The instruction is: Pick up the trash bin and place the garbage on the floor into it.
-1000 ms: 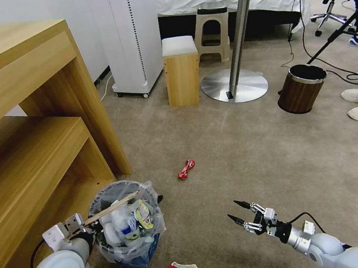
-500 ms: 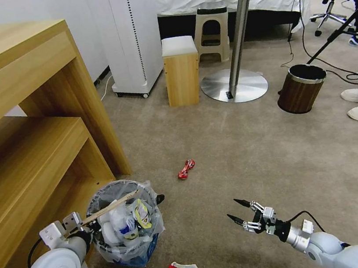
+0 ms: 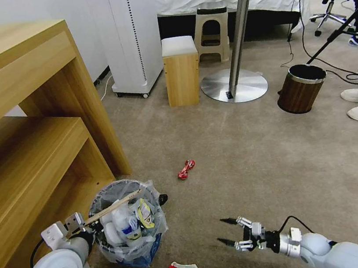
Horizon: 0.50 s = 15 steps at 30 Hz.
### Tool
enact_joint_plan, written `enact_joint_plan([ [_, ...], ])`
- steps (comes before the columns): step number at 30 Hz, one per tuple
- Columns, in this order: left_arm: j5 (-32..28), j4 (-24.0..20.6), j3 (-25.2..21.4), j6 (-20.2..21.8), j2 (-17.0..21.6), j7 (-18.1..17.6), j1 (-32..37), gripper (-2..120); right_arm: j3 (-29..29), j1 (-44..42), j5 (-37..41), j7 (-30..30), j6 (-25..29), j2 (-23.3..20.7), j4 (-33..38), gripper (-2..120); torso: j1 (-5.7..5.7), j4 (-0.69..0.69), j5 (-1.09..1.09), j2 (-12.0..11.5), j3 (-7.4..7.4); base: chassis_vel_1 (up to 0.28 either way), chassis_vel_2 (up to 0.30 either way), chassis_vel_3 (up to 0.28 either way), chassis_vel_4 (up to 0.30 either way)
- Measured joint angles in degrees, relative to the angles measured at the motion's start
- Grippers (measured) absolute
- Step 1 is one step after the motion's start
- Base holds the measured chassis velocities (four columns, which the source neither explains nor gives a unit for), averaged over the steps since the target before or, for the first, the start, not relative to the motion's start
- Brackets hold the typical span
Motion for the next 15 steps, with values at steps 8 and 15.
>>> enact_joint_plan([
  [8,-0.3,-0.1,-0.7,0.0,0.0,-0.3,0.3,0,-5.1,4.6,-0.3,-1.4,0.0,2.1,-1.7,62,0.0,0.01,-0.02,0.0,0.0,0.0,0.0,0.0,0.0],
  [15,-0.5,-0.4,-0.8,0.0,-0.1,-0.5,0.4,0,-10.2,8.5,-0.5,-2.0,0.1,4.2,-3.6,60,0.0,0.0,-0.01,0.0,0.0,0.0,0.0,0.0,0.0],
])
